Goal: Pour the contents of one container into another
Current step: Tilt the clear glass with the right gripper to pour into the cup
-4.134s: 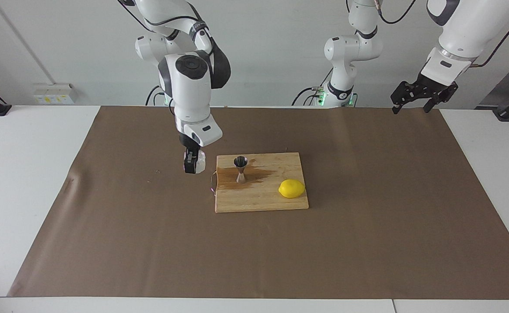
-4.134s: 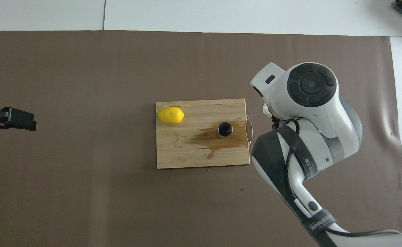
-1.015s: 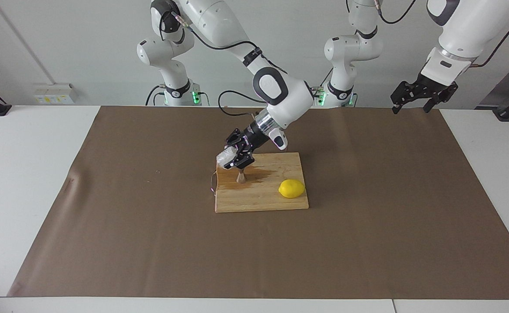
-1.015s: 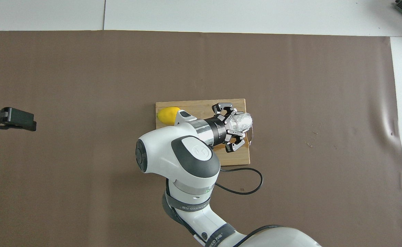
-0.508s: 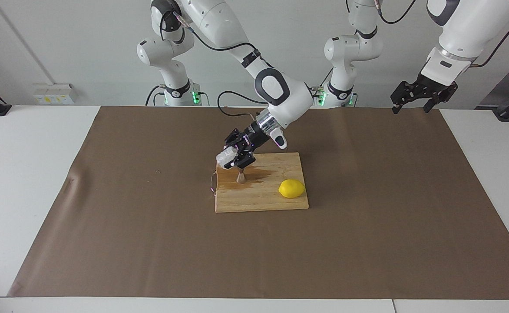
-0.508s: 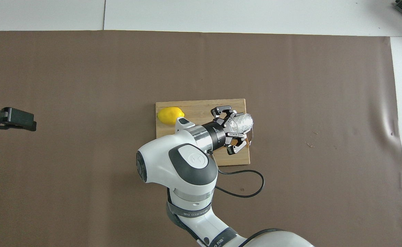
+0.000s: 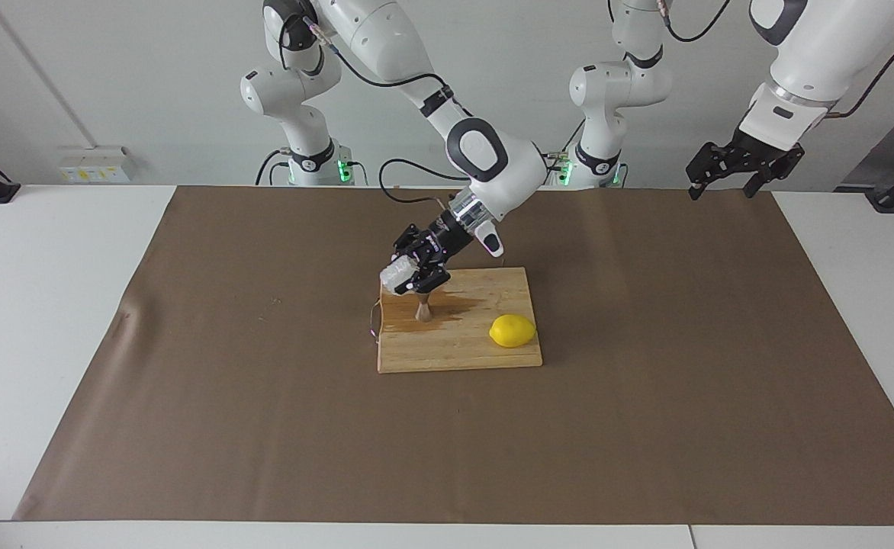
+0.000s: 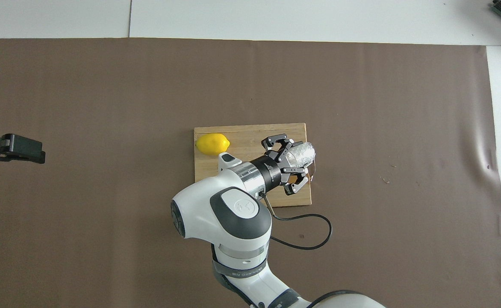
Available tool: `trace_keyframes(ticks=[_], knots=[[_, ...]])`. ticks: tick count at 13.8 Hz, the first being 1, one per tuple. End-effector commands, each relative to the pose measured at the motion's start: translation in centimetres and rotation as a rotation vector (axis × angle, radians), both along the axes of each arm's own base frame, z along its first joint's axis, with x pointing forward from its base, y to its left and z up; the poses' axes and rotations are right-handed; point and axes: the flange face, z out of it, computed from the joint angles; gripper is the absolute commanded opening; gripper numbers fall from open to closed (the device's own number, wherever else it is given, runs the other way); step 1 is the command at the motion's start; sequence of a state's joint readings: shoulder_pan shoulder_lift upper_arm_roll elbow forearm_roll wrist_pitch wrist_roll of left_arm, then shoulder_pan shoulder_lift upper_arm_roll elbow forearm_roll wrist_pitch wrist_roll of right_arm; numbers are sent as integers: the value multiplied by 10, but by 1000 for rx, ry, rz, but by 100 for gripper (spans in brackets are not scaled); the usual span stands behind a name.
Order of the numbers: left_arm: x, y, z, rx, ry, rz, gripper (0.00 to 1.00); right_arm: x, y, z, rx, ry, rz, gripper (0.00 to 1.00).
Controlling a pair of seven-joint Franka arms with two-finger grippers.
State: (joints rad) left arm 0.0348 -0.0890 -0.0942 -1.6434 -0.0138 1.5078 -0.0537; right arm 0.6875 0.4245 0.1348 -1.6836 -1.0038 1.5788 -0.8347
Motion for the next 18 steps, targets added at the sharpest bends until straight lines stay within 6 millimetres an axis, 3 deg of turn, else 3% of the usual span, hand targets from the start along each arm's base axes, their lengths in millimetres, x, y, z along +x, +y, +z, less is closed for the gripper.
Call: trace_keyframes(ticks=[1, 18], knots=[[-3, 3, 0, -10, 12, -2, 100, -5, -5, 5, -19, -7, 40, 0], [-3, 3, 0, -10, 12, -2, 100, -6, -7, 2, -34, 5, 54, 0]])
